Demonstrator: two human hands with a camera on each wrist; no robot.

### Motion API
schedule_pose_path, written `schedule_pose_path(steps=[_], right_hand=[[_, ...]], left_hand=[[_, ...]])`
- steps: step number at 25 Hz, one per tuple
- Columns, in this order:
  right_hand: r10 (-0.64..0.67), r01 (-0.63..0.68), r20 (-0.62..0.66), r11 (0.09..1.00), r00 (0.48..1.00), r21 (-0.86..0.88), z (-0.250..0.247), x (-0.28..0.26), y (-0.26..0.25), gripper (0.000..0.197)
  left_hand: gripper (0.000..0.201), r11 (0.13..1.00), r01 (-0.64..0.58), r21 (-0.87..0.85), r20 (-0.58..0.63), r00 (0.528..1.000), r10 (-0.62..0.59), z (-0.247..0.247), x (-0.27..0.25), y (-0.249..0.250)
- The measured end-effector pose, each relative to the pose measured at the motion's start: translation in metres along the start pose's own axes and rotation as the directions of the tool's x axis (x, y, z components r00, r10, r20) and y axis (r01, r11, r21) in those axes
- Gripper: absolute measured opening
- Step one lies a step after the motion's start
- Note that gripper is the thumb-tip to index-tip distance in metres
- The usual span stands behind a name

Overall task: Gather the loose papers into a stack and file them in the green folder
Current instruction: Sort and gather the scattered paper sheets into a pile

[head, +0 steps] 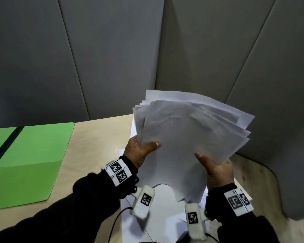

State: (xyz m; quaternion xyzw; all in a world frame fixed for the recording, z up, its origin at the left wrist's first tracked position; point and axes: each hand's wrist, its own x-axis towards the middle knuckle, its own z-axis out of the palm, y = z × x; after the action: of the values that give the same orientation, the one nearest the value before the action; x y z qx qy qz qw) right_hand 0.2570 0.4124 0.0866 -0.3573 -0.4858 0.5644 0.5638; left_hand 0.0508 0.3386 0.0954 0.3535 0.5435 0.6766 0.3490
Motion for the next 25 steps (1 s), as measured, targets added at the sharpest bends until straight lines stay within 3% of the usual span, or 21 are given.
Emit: schedule_pose_path(steps=[3,6,10,13,16,18,21,23,25], right_hand=[[-0.049,0.05,-0.008,0.998,0.999,0.026,-0.011,0.002,-0.005,0.03],[-0.002,0.003,0.039,1.0,0.999,-0.013,-0.01,-0.004,0.0,0.031],[-0.011,0.008,-0.024,0.994,1.0,-0.106,-0.001,-0.003,0.001,0.027],[-0.053,0.05,-0.037,0.994,0.998,-0.094,-0.001,-0.004,-0.01,0.022],[-0.113,0.112,-0.013,0.993,0.994,-0.02,0.004,-0.009,-0.029,0.033],[-0.241,0.242,0.015,0.97,0.97,-0.027,0.007,-0.008,-0.045,0.052],[-0.443,0.445,0.043,0.89,0.895,-0.099,0.012,-0.008,-0.071,0.085],[-0.587,0.59,0.105,0.754,0.802,-0.289,0.014,-0.006,-0.083,0.093],[-0.669,0.671,0.188,0.598,0.719,-0.439,0.013,-0.002,-0.089,0.088]], left_hand=[[0.047,1.0,-0.013,-0.021,0.041,0.999,0.014,-0.017,0.003,0.005],[0.046,1.0,-0.011,0.02,0.077,0.997,0.009,-0.017,0.0,0.004],[0.035,1.0,-0.001,0.02,-0.038,0.999,0.001,-0.005,-0.003,0.0],[0.032,0.998,-0.057,0.008,-0.046,0.997,0.057,-0.006,-0.005,0.011],[0.057,0.979,-0.199,0.032,-0.014,0.98,0.2,-0.003,-0.01,0.028],[0.077,0.941,-0.331,0.074,0.0,0.943,0.331,-0.001,-0.011,0.043],[0.089,0.817,-0.532,0.224,0.025,0.841,0.541,-0.002,-0.01,0.07],[0.092,0.681,-0.628,0.377,0.071,0.753,0.654,-0.001,-0.009,0.085],[0.082,0.537,-0.688,0.488,0.164,0.677,0.718,-0.001,-0.006,0.095]])
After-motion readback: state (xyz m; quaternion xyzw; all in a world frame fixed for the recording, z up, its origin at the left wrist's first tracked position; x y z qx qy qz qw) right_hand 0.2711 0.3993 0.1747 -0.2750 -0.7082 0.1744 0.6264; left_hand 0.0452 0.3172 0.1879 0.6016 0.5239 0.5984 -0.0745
